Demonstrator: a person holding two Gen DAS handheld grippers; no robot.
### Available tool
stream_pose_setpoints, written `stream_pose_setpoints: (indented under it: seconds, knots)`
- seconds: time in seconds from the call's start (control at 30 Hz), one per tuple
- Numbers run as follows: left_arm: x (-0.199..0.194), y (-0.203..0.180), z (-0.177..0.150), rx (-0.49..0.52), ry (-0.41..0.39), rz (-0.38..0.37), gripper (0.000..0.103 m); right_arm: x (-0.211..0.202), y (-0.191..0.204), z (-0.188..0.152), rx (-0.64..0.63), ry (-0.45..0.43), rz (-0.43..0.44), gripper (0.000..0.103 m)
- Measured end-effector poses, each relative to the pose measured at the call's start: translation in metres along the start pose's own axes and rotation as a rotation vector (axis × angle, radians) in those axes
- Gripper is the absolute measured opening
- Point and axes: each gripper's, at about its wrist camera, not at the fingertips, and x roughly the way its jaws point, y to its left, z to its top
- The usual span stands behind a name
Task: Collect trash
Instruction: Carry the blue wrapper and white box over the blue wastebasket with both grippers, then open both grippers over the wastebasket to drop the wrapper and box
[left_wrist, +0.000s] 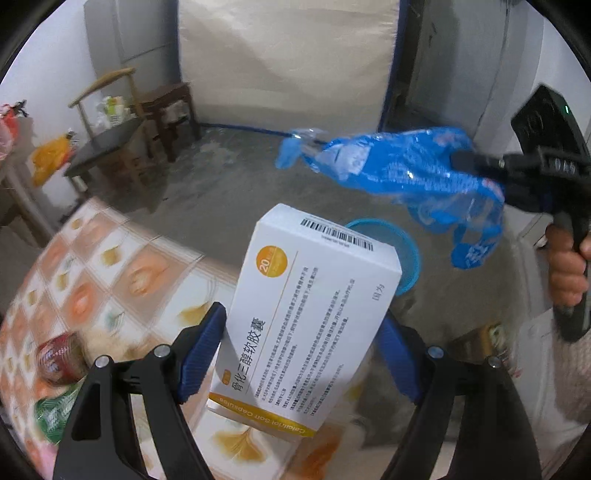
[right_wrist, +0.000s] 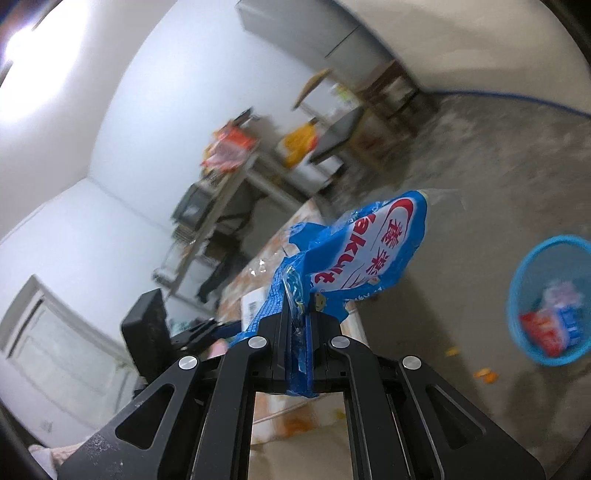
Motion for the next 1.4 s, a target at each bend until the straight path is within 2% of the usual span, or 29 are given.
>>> stream_pose_setpoints:
  seconds: [0.17,0.3,0.43,0.57,0.73,0.83,0.9,0.93,0.97,1.0,1.03,1.13,1.4]
  knots:
    - [0.056,-0.027,0.039,-0.087,0.057,-0.114,0.078,-0.035,-0.05,0.008,0.045,-0.07,-0.183,0.004]
    - [0.119,-0.046,0.064,-0.191,0.161,-0.206,0.078,-0.041,-0.094,0.001,0.114,-0.079,-0.298,0.004]
    - [0.186,-0.072,0.074,-0.243,0.282,-0.254,0.078,-0.033,-0.145,-0.011,0.191,-0.042,-0.409,0.004]
    - [0.248,-0.088,0.078,-0.3,0.383,-0.263,0.078,-0.022,-0.194,-0.025,0.264,0.009,-0.485,0.004]
    - [0.308,-0.1,0.085,-0.335,0.447,-0.224,0.078,0.001,-0.238,-0.03,0.333,0.068,-0.553,0.004]
    - [0.328,-0.106,0.094,-0.369,0.43,-0.206,0.079,0.015,-0.251,-0.025,0.335,0.095,-0.591,0.004]
    - [0.336,-0.107,0.099,-0.405,0.397,-0.185,0.081,0.023,-0.258,-0.02,0.334,0.099,-0.62,0.012]
    - [0.339,-0.106,0.102,-0.428,0.375,-0.172,0.087,0.028,-0.263,-0.016,0.33,0.096,-0.637,0.016]
    - [0.34,-0.103,0.104,-0.455,0.357,-0.161,0.093,0.031,-0.267,-0.014,0.329,0.093,-0.647,0.033]
    - [0.341,-0.098,0.106,-0.481,0.346,-0.161,0.094,0.034,-0.272,-0.013,0.326,0.087,-0.663,0.047]
    - [0.341,-0.095,0.107,-0.506,0.34,-0.17,0.094,0.035,-0.275,-0.012,0.322,0.083,-0.678,0.051]
    - [0.337,-0.087,0.102,-0.559,0.347,-0.222,0.095,0.03,-0.281,-0.017,0.313,0.078,-0.698,0.052]
    - [0.296,-0.069,0.101,-0.564,0.263,-0.231,0.095,0.021,-0.282,-0.028,0.312,0.053,-0.682,0.055]
